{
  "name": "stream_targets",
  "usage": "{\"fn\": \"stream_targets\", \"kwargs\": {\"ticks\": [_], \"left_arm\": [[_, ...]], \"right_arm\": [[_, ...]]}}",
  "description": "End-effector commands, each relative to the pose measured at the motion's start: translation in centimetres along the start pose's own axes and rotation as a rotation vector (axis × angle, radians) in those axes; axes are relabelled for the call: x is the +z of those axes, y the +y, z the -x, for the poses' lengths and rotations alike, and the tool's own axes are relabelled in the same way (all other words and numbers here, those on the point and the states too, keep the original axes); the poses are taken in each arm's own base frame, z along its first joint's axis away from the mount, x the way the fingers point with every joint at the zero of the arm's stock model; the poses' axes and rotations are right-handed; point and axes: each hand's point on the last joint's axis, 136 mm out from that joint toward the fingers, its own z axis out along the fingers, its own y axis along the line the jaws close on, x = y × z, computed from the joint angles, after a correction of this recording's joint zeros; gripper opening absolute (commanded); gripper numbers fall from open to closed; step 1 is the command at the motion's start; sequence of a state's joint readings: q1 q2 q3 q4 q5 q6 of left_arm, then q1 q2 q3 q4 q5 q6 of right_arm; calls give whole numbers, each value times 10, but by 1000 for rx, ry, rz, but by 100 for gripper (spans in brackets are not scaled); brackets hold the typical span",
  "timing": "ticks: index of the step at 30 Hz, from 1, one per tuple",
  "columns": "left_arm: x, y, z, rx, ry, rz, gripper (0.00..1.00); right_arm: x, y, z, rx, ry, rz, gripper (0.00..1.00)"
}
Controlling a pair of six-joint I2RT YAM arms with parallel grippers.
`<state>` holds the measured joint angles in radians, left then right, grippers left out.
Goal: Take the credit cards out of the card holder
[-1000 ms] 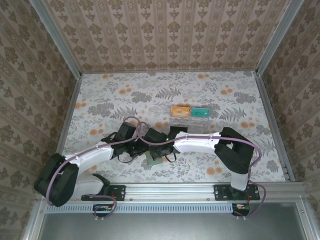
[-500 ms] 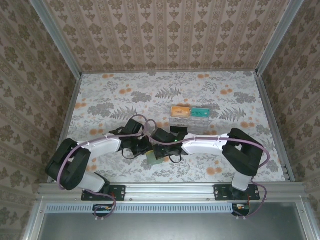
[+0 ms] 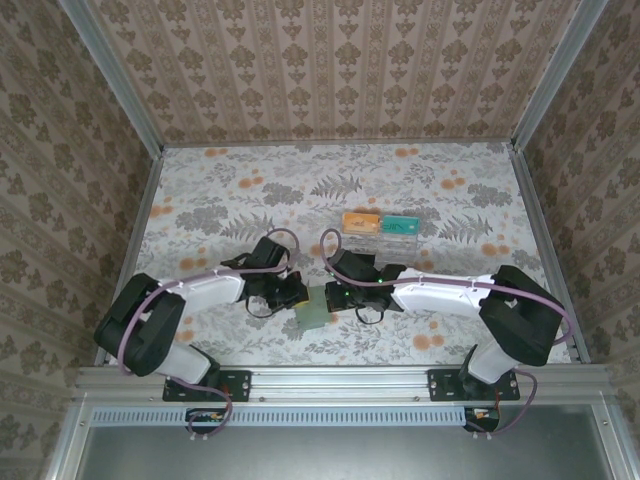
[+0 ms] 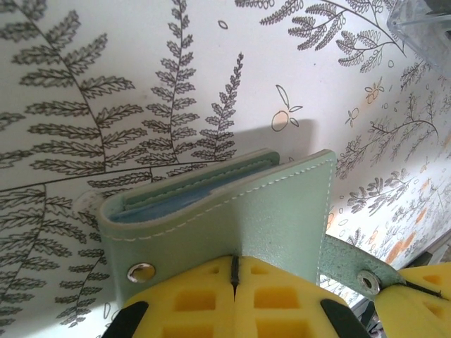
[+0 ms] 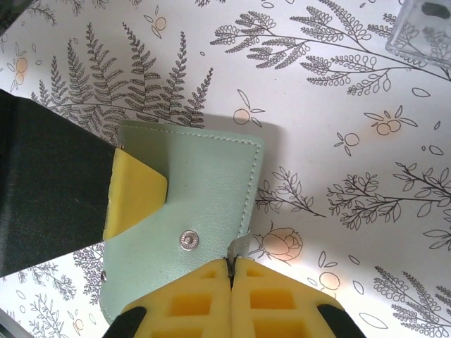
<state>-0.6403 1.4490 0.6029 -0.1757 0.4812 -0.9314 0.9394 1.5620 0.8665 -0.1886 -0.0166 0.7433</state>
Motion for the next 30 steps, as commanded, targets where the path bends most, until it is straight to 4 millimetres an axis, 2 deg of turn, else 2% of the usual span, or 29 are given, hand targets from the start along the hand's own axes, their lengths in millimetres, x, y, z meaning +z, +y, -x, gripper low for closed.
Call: {"fn": "stream_targets", "kwargs": {"ticks": [1,2,3,5,8,10,14,17,21,23,27,30], "left_arm": [[-18,44,-8,-15,-40,197,26],[-31,34,0,0,-81,177,37],[-45,25,6,16,-122,158,44],[-76,15,18,29,-204,127,54],[-108,10,28,29,-275,89,57],[-121,13,32,11,-306,79,57],[-135,18,33,-9,-335,61,57],[-137,20,32,-13,-338,50,58],[-132,20,31,-16,-327,35,58],[-129,20,29,-20,-318,23,58],[-124,22,27,-18,-306,17,58],[-121,21,26,-12,-294,14,58]], "right_arm": [[-16,21,14,25,-37,84,0],[-18,26,18,27,-43,103,0],[-21,32,21,27,-48,120,0],[-25,46,29,29,-53,164,0],[-29,69,40,35,-59,233,0],[-32,86,46,31,-61,275,0],[-40,117,60,27,-69,354,0],[-43,127,65,28,-70,373,0],[-40,103,61,45,-86,291,0],[-37,80,56,79,-89,240,0],[-44,32,49,128,-133,118,0],[-47,-11,35,160,-134,1,0]]}}
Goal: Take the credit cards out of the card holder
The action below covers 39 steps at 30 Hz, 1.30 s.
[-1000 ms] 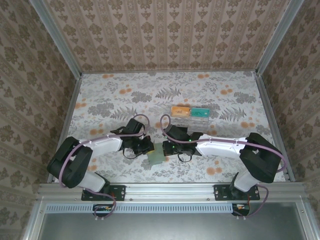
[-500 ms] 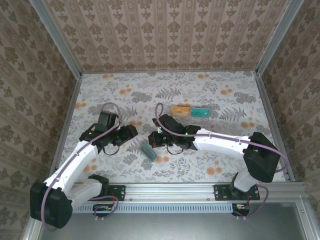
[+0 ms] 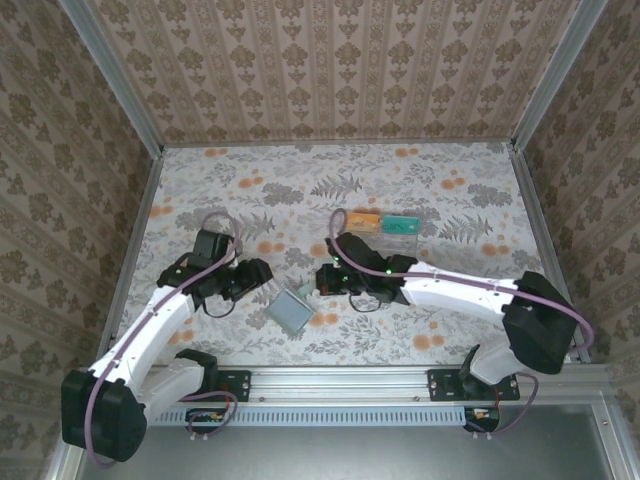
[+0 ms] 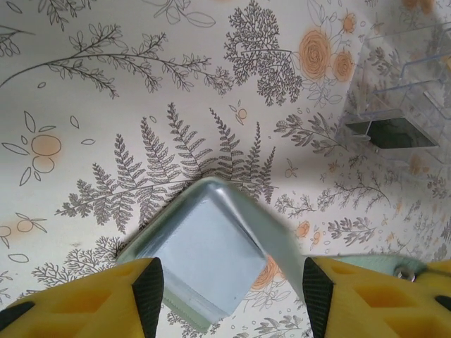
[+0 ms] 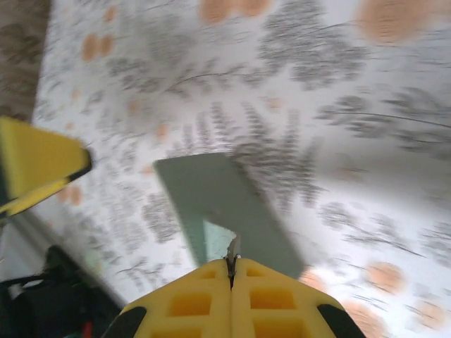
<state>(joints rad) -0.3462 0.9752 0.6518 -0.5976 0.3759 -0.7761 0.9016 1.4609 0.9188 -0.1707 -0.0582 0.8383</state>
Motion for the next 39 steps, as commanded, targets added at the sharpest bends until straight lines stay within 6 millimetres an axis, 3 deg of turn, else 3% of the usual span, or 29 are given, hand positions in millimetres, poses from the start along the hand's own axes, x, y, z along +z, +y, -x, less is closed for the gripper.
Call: {"fn": "stream_targets", "kwargs": {"ticks": [1,5,8,10,14,17,23,30,39], "left_arm": [[4,-2,-6,27,27,-18,58],[8,-2,-10,34,53,-13,57],[11,-5,-14,51,67,-22,57],[14,-8,-17,61,73,-25,57],[22,-10,-22,76,98,-25,57],[28,-18,-28,106,120,-33,57],[44,-33,-42,155,155,-68,55],[67,-40,-56,189,199,-73,53],[83,-21,-63,195,223,7,51]], "right_arm": [[-22,-48,-1,40,-52,-148,0],[-39,-99,-21,77,-44,-299,0],[-46,-118,-36,82,-30,-338,0],[-47,-122,-42,86,-25,-331,7],[-40,-110,-42,85,-19,-258,35],[-32,-98,-37,74,-17,-217,43],[-10,-93,-39,45,45,-226,38],[15,-105,-51,15,120,-290,15],[19,-105,-52,7,123,-291,9]]}}
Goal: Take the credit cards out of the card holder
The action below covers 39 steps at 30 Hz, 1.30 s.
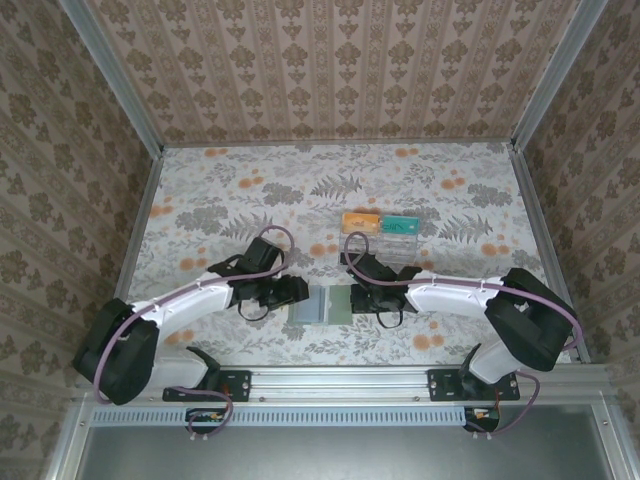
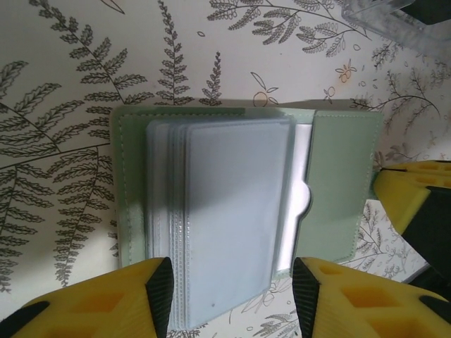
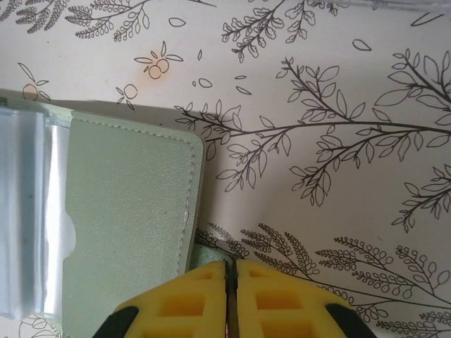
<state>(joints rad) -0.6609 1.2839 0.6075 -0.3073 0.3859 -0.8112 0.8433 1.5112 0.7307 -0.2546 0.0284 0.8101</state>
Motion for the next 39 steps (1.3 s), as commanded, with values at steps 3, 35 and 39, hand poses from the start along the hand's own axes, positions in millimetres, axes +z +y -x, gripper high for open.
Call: {"fn": "stream_targets", "kwargs": {"ticks": [3,35,39], "left_arm": [[9,7,-3,2,5,16,51],[22,-33,-7,79,38,-123,54],[21,-37,-6,91,37,-130,61]], "right_arm": [[0,12,3,-20,-8,28,9],[10,21,-1,-30,8,38,8],[10,21,-1,-30,9,37,9]]}}
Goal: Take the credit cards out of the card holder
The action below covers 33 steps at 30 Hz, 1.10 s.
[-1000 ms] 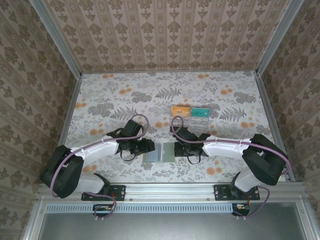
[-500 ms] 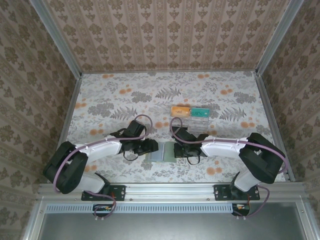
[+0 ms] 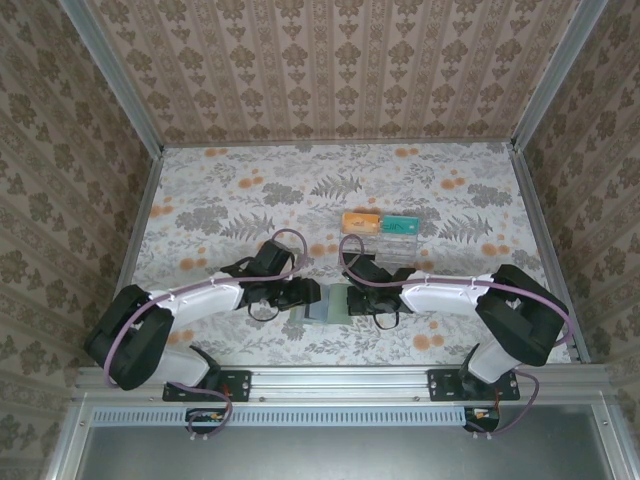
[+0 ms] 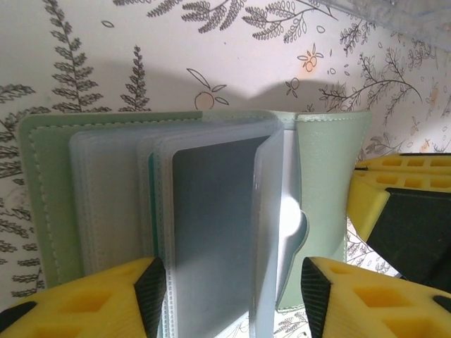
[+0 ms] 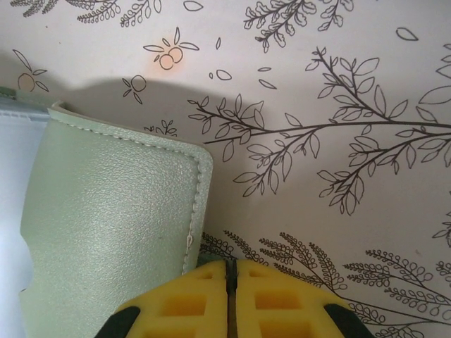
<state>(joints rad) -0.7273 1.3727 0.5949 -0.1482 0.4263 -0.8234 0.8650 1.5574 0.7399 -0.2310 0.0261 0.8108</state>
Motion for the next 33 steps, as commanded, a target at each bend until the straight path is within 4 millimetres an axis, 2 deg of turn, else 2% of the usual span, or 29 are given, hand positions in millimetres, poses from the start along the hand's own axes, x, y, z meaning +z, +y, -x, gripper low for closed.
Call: {"fn": "stream_targets", "kwargs": {"ticks": [1,5,8,13,21,25,33], "left_arm": [[-1,-17,1,29,6,-57,63],[-1,-17,0,32,10,-60,77],[-2,-20,0,41,8,-69,83],[-11,-19,3,57,-15,-33,85],[-29,-8,8,85,-54,84,85],[-26,-11,7,89,-42,63,84],[-17,0,5,67,-23,98,84]], "right_arm": [[0,15,5,-10,-10,39,9],[-1,15,5,-12,-11,36,10],[-1,14,5,-10,-11,34,11],[-1,14,5,-10,-11,34,11],[-1,14,5,-9,-13,36,11],[-1,14,5,-8,-11,33,10],[-1,15,5,-10,-10,36,9]]}}
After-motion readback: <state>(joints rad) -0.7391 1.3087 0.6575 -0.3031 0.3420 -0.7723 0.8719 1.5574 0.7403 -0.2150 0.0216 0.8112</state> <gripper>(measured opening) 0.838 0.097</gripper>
